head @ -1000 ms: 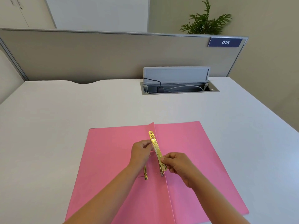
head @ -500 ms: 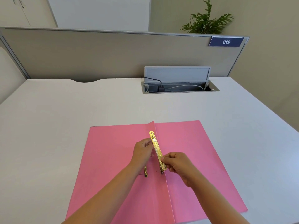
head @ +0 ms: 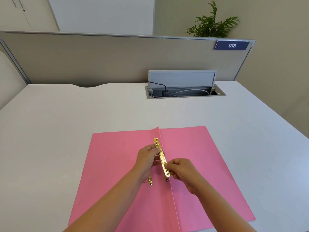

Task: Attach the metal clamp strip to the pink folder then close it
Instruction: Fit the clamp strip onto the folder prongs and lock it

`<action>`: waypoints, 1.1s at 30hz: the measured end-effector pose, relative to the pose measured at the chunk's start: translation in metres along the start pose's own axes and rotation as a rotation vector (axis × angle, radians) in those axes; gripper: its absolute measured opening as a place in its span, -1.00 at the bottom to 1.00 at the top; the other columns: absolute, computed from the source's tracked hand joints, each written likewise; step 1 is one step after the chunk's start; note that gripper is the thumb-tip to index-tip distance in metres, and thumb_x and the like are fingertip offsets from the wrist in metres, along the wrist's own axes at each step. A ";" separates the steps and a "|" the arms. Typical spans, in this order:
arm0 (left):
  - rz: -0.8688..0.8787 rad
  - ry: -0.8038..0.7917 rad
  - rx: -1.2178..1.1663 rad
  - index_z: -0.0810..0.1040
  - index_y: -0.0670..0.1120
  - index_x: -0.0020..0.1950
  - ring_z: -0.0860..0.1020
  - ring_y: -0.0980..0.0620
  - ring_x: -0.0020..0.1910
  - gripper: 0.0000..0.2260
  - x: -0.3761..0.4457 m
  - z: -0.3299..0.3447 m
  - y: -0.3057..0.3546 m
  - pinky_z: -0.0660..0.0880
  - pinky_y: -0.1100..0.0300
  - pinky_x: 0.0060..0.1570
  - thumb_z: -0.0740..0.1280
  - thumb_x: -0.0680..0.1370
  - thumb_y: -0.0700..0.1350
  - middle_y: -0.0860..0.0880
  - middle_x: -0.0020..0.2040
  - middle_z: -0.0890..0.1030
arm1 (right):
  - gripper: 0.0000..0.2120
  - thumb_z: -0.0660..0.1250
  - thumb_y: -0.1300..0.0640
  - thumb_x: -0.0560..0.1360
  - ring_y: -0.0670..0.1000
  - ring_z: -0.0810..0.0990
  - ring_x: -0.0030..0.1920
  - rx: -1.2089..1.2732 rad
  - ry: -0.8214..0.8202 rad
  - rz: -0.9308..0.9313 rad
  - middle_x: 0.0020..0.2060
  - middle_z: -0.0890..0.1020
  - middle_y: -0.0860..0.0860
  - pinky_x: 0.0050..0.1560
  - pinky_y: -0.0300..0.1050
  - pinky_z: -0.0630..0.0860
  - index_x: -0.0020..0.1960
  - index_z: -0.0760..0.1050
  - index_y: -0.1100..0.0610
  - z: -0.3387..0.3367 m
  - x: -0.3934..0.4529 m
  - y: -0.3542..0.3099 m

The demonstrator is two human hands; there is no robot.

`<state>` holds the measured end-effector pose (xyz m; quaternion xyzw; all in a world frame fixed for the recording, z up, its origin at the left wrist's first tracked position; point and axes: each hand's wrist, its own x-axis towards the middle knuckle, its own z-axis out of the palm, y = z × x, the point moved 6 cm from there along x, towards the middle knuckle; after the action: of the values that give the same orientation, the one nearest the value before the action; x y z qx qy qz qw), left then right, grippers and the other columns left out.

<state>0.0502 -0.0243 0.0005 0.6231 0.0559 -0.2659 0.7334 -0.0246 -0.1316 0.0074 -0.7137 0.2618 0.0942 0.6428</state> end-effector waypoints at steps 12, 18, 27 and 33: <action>-0.050 0.034 -0.068 0.56 -0.18 -0.17 0.57 0.04 -0.49 -0.85 0.001 -0.004 0.002 0.53 0.26 -0.50 0.25 0.50 -0.36 -0.10 -0.41 0.64 | -0.61 0.16 0.42 0.45 -0.26 0.58 -0.12 -0.339 -0.235 -0.195 -0.08 0.63 -0.11 -0.01 -0.43 0.47 0.10 0.57 0.08 0.002 -0.009 0.009; -0.072 0.032 -0.065 0.56 -0.17 -0.21 0.56 0.00 -0.44 -0.83 0.000 -0.003 0.002 0.52 0.25 -0.48 0.24 0.51 -0.36 -0.12 -0.38 0.63 | -0.81 0.35 0.32 0.46 -0.41 0.55 -0.20 -0.383 -0.225 -0.345 -0.20 0.61 -0.17 -0.06 -0.56 0.44 -0.01 0.65 0.14 0.009 -0.009 0.007; -0.084 0.012 -0.092 0.55 -0.22 -0.20 0.54 0.11 -0.61 -0.82 -0.007 -0.002 0.007 0.47 0.33 -0.61 0.21 0.52 -0.37 -0.03 -0.53 0.62 | -0.67 0.25 0.21 0.53 -0.04 0.48 -0.27 -0.468 -0.102 -0.351 -0.31 0.59 0.01 -0.16 -0.21 0.40 -0.30 0.53 -0.15 0.014 -0.004 0.012; -0.079 -0.007 -0.081 0.54 -0.23 -0.19 0.53 0.11 -0.62 -0.82 -0.009 -0.002 0.009 0.47 0.34 -0.60 0.19 0.53 -0.37 -0.02 -0.55 0.62 | -0.62 0.22 0.22 0.55 -0.19 0.40 -0.39 -0.375 -0.039 -0.333 -0.43 0.48 -0.11 -0.25 -0.31 0.36 -0.35 0.47 -0.16 0.012 0.002 0.016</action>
<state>0.0466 -0.0190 0.0119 0.5892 0.0887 -0.2943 0.7472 -0.0285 -0.1209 -0.0094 -0.8518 0.1061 0.0474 0.5109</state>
